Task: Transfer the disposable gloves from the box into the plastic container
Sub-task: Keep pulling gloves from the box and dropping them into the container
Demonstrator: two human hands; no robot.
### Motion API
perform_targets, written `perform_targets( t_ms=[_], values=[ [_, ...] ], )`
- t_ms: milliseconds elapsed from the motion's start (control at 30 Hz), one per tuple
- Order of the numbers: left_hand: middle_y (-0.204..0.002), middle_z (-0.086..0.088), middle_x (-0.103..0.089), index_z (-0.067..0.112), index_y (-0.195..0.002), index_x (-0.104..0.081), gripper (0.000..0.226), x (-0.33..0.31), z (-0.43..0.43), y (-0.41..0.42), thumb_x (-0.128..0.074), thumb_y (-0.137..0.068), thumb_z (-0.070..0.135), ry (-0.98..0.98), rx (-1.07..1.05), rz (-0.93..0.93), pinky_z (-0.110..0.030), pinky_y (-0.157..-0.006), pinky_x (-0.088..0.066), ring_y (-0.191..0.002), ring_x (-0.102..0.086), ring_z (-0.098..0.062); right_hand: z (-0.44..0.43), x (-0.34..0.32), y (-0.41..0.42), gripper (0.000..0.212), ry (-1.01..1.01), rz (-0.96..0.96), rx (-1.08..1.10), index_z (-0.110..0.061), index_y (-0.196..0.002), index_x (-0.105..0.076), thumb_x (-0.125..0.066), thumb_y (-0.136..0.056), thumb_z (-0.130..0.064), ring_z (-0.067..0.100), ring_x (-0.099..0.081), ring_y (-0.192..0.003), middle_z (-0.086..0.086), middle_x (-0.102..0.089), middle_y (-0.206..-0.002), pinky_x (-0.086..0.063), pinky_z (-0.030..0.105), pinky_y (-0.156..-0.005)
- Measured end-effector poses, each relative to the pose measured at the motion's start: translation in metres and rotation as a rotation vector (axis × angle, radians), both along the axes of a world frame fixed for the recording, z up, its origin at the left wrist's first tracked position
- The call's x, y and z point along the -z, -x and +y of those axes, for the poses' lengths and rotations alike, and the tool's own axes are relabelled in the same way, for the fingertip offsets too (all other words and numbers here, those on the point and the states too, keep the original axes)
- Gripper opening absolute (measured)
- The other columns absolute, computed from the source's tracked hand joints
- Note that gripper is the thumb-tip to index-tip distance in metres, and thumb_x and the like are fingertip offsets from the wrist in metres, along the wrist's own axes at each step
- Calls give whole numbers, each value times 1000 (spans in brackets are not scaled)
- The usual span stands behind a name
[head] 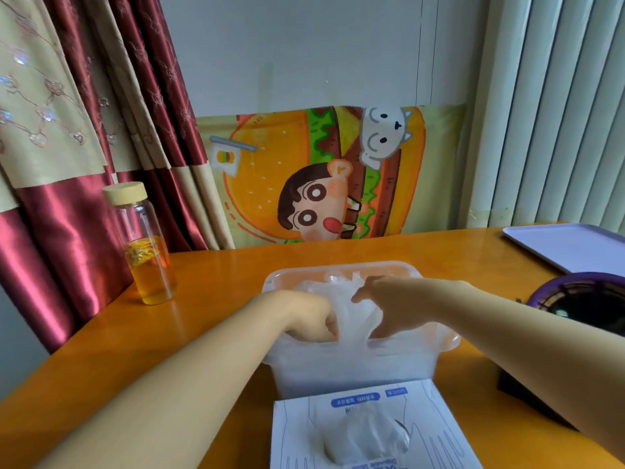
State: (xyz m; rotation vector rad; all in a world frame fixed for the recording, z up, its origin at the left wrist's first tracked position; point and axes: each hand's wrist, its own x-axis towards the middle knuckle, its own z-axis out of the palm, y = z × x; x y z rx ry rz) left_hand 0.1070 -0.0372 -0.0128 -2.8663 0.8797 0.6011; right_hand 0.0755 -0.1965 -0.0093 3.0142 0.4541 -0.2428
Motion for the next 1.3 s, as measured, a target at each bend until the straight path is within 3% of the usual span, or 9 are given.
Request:
perform_targets(
  t_ms=[133, 333, 567, 667, 833, 933, 1067, 1167, 1300],
  values=[
    [-132, -2, -57, 19, -134, -56, 38, 6, -3, -4, -50, -97, 27, -102, -9, 56, -33, -98, -46, -116, -55, -21, -1, 16, -11, 75, 39, 204, 60, -22, -151, -18, -62, -90, -31, 25, -41, -131, 5, -34, -149, -35, 34, -110],
    [-134, -6, -51, 16, -138, -46, 41, 17, -6, -8, -48, -98, 19, -167, 1, 130, -30, -91, -42, -118, -51, -23, 4, 28, -20, 60, 54, 324, 113, -22, -152, -9, -40, -101, -28, 26, -32, -138, 7, -28, -154, -30, 35, -109],
    [-138, -2, -52, 16, -139, -49, 41, 4, -4, 0, -44, -100, 25, -126, 7, 160, -29, -94, -42, -122, -51, -21, 9, 32, -26, 52, 184, 333, 87, -15, -149, -22, -38, -100, -16, 28, -40, -132, 10, -36, -148, -36, 36, -108],
    [-142, 5, -50, 23, -138, -52, 41, -16, 3, 6, -42, -100, 37, -70, 24, 78, -36, -108, -37, -129, -47, -18, 9, 23, -21, 52, 225, 298, 70, -14, -147, -27, -44, -99, -21, 26, -40, -131, 8, -39, -147, -35, 35, -109],
    [-134, 16, -55, 27, -130, -60, 36, -55, 30, 20, -45, -99, 38, 113, -7, -21, -27, -104, -40, -118, -52, -6, 7, -11, 4, 82, 143, 186, 49, -18, -149, -25, -67, -83, -44, 21, -32, -137, 1, -35, -150, -27, 33, -112],
    [-127, 19, -57, 29, -127, -62, 31, -63, 49, 37, -48, -99, 32, 281, -35, -78, -16, -92, -42, -110, -53, 0, 5, -30, 24, 68, -5, 6, 10, -20, -142, -39, -69, -83, -36, 17, -48, -122, -1, -49, -139, -38, 28, -101],
    [-111, 22, -61, 32, -117, -64, 23, -57, 61, 65, -56, -95, 28, 570, -54, -145, -8, -76, -44, -100, -57, 3, 9, -46, 63, 25, -288, -318, -133, -21, -113, -65, -66, -87, -24, 1, -58, -78, -11, -67, -98, -46, 10, -69],
    [-92, 18, -67, 33, -100, -66, 12, -43, 62, 89, -64, -91, 25, 696, -62, -42, -17, -71, -55, -81, -65, 2, 19, -41, 101, 18, -319, -224, -190, -25, -103, -67, -67, -86, -31, -1, -61, -76, -19, -61, -84, -50, 11, -69],
    [-97, 20, -65, 39, -100, -61, 19, -16, 61, 111, -71, -85, 32, 648, -27, 45, -15, -78, -52, -86, -64, 4, 16, -3, 128, 54, -283, 23, -73, -29, -124, -48, -70, -78, -45, 5, -61, -91, -16, -59, -104, -51, 17, -79]
  ],
)
